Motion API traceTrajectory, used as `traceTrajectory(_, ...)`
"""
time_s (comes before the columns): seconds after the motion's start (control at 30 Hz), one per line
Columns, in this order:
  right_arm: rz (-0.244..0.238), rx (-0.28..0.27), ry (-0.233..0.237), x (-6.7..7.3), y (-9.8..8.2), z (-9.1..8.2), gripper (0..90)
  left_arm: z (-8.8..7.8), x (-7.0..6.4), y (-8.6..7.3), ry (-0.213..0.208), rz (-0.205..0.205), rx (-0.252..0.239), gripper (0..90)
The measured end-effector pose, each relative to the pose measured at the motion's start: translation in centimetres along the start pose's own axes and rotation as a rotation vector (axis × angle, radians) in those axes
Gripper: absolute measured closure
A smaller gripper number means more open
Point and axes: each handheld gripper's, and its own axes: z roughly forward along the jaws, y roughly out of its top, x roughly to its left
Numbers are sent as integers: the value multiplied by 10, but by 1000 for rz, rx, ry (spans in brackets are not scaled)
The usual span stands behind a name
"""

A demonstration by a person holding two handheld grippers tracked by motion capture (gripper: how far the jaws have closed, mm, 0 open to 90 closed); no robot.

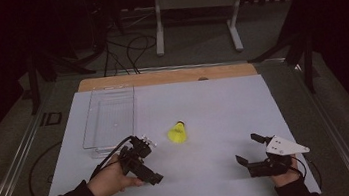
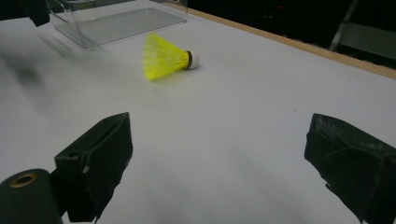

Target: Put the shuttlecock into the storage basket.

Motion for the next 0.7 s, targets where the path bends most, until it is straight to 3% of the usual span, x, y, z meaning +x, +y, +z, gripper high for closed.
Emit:
traceTrajectory(0.27,-1,-2,3,0,0,0,79,0,-1,10,5,-17,-63,0)
traceTrajectory(0.5,1,-7,3,0,0,-1,79,-3,1,20,39,-39,-120,0)
traceTrajectory(0.7,-3,-9,2,0,1,-1,79,1,3,32,64,-37,-122,0)
